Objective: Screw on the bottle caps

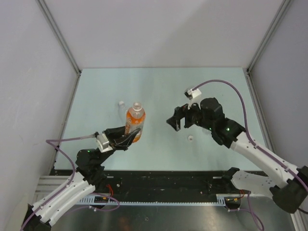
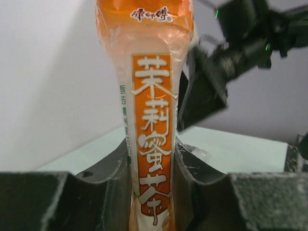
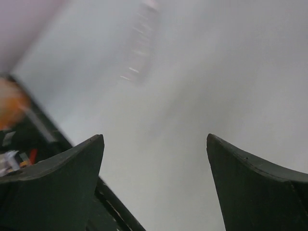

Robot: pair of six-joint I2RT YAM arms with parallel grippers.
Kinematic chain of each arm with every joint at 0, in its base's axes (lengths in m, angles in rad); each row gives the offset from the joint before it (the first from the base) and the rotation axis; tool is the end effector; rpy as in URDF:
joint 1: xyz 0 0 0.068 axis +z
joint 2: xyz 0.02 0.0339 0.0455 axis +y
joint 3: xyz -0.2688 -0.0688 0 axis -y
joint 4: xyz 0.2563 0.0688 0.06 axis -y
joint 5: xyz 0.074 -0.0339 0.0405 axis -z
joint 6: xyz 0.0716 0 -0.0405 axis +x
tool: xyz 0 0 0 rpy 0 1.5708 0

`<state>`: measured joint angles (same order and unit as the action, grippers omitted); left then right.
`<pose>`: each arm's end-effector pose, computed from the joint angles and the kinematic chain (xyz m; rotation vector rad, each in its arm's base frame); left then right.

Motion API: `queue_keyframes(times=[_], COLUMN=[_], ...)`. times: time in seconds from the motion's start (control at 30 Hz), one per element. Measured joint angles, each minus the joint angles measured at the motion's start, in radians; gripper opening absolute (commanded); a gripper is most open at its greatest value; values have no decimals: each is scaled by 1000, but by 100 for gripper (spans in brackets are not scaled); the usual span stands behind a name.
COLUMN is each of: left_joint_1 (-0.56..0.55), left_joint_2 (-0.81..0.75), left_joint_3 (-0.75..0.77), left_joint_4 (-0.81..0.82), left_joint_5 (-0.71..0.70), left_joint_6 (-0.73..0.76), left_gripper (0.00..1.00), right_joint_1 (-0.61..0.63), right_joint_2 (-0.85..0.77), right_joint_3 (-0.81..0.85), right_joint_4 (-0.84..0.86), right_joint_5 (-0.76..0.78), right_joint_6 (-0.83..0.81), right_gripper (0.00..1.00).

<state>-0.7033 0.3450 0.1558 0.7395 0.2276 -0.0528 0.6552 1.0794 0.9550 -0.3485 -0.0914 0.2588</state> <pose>0.1059 -0.1110 0.2903 0.5369 0.9233 -0.8013 0.2214 0.1784 0.3120 -0.4726 2.0537 0.6550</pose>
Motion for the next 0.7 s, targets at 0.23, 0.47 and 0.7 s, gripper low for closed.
queue_keyframes(times=[0.23, 0.47, 0.7], left_joint_1=[0, 0, 0], left_joint_2=[64, 80, 96], left_joint_3=[-39, -56, -58], left_joint_4=[27, 60, 73], left_joint_5=[129, 182, 196], left_joint_6=[-3, -23, -45], left_gripper=[6, 8, 22], right_joint_1=[180, 251, 308], right_joint_2=[-82, -42, 26], right_joint_3=[0, 0, 0], right_joint_4=[446, 743, 850], right_joint_5=[-263, -372, -375], right_joint_6=[-95, -72, -68], right_gripper=[93, 90, 44])
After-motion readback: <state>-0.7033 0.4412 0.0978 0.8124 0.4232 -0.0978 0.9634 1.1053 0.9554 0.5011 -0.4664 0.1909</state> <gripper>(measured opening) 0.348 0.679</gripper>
